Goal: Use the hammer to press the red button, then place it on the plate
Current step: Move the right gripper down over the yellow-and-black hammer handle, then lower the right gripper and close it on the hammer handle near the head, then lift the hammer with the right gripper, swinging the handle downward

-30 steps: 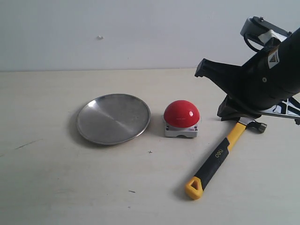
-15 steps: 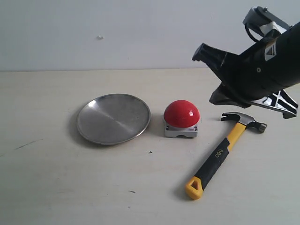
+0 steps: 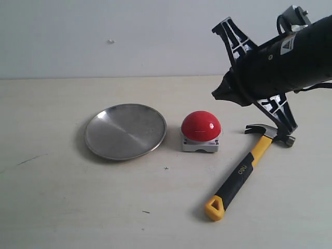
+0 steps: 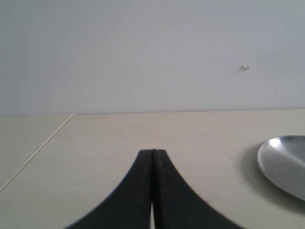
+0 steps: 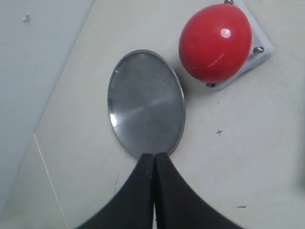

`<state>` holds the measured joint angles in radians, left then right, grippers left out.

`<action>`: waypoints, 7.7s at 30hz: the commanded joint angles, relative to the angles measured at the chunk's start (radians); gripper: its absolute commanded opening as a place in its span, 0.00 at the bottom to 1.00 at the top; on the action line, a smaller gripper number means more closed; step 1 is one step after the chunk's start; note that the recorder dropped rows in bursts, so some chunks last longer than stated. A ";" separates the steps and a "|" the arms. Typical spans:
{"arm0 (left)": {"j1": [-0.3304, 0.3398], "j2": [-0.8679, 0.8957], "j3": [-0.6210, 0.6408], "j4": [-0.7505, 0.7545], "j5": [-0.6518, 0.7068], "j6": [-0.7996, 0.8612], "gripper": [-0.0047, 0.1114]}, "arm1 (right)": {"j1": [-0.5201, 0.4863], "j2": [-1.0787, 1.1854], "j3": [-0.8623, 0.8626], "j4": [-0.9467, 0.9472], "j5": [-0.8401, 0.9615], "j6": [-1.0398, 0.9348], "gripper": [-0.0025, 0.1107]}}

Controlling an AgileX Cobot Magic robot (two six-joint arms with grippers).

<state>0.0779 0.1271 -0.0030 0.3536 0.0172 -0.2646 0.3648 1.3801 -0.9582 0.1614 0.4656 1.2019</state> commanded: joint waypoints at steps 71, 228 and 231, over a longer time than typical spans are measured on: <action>0.004 -0.004 0.003 -0.010 0.004 0.000 0.04 | -0.281 0.553 -0.293 -0.178 0.341 -0.103 0.43; 0.004 -0.004 0.003 -0.010 0.004 0.000 0.04 | -0.353 0.797 -0.425 -0.336 0.363 -0.765 0.02; 0.004 -0.004 0.003 -0.010 0.004 0.000 0.04 | -0.353 0.797 -0.425 -0.359 0.375 -0.775 0.02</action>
<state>0.0779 0.1271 -0.0030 0.3536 0.0227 -0.2646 0.0161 2.1556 -1.3953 -0.1420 0.7985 0.4463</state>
